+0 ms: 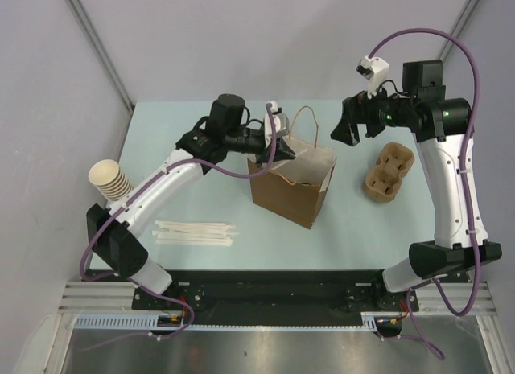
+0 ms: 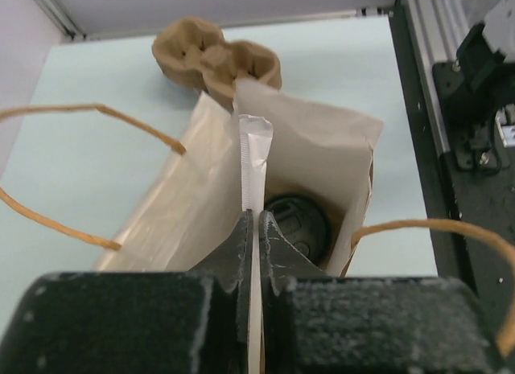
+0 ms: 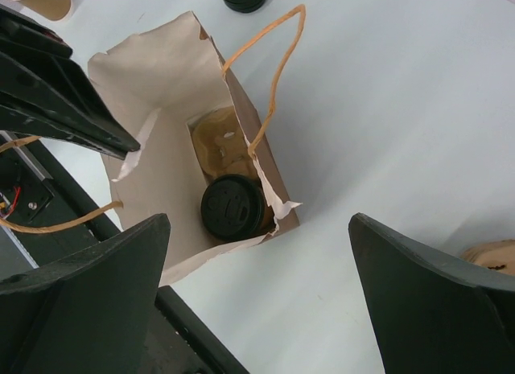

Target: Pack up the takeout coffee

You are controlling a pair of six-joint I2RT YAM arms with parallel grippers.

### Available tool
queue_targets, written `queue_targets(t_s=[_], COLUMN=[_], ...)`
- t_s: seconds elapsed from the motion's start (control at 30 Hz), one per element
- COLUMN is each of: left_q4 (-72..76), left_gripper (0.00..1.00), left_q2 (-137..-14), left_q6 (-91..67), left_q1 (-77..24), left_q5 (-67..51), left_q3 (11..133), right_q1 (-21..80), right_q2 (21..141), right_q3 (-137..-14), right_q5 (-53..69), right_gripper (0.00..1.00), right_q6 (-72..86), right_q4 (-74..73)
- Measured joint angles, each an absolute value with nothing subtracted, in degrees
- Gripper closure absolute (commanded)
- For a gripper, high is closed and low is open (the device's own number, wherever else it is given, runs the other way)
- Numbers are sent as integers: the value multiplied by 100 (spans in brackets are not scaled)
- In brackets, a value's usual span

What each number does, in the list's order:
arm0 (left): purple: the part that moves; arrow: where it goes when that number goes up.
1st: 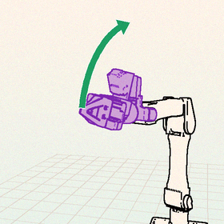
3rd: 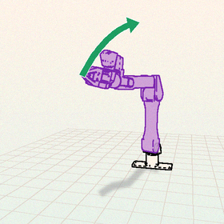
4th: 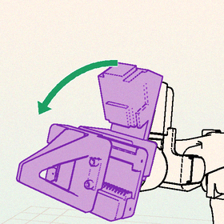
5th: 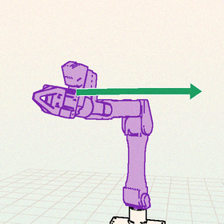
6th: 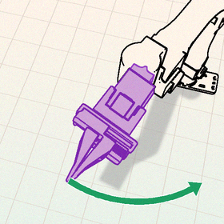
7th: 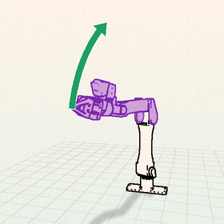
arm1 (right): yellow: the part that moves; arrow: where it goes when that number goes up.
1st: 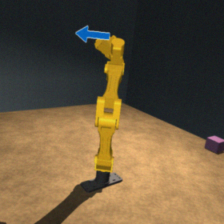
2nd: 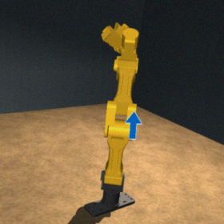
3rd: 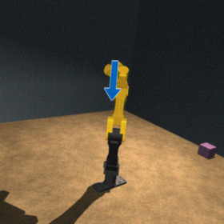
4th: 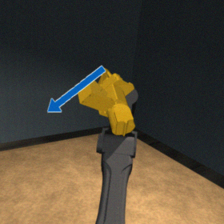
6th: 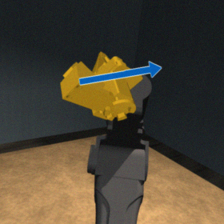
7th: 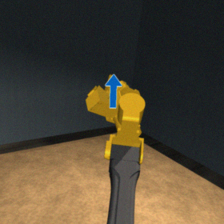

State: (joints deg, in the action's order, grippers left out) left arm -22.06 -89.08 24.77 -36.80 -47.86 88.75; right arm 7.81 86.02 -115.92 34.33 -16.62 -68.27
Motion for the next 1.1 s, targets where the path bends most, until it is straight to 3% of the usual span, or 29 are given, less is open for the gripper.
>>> queue_targets(t_s=[0.07,0.17,0.3,0.53,0.57,0.67,0.87,1.1], left_q4=[-2349,-2512,-2641,-2840,-2867,-2915,-3024,-3400], left_gripper=[86,73,50,37,31,23,19,16], left_q2=[-8906,-8906,-8892,-8855,-8855,-8855,-8777,-8342], left_q6=[2659,2862,3011,2971,2926,2700,2445,2379], left_q1=[-3680,-3680,-3680,-3675,-3662,-3577,-3015,-2438], left_q5=[-4716,-4578,-4414,-4176,-4150,-4123,-4215,-4235], left_q3=[8761,8696,8696,8884,8993,9454,10189,9760], right_q1=[775,775,773,768,768,766,766,794], right_q2=[8591,8586,8586,8586,8586,8591,8678,9013], right_q3=[-11566,-11513,-11493,-11487,-11487,-11487,-11487,-11487], right_q5=[3433,3433,3433,3435,3435,3454,3564,3710], right_gripper=[0,0,0,0,0,0,1,5], right_q6=[-1671,-1678,-1693,-1767,-1772,-1804,-1942,-2108], right_q4=[-6827,-6831,-6845,-6858,-6860,-6871,-6899,-6949])
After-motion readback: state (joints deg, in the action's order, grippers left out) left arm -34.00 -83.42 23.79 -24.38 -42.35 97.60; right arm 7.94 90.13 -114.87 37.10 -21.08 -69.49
